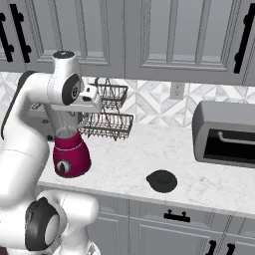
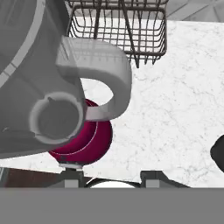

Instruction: Close the lid blender by securely placing the lid on top.

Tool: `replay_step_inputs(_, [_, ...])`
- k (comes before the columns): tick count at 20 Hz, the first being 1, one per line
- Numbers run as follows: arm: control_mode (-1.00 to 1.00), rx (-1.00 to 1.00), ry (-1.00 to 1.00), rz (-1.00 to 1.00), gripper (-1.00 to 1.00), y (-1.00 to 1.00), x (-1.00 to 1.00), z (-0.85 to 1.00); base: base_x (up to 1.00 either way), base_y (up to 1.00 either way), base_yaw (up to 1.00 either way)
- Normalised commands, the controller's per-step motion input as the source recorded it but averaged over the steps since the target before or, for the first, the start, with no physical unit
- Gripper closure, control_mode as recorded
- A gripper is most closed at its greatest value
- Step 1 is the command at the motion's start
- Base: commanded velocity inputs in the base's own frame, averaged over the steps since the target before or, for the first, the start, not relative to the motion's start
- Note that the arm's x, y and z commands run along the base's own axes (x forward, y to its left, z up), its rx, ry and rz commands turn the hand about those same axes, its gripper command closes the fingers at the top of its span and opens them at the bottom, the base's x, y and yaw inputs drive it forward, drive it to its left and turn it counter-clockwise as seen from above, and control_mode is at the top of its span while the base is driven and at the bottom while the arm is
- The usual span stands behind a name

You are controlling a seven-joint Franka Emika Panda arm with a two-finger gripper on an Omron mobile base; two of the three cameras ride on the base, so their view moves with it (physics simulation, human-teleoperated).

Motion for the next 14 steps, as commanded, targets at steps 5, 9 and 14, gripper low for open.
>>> replay_step_inputs(5, [-1.0, 0.11, -0.02, -0.12, -1.0, -0.63, -0.36, -0.01, 0.0, 0.0, 0.0])
replay_step_inputs(9, [-1.0, 0.17, 0.0, -0.3, -1.0, -1.0, -0.43, -0.04, 0.0, 0.0, 0.0])
replay_step_inputs(14, [-1.0, 0.13, 0.03, -0.38, -1.0, -1.0, -0.14, -0.09, 0.0, 0.0, 0.0])
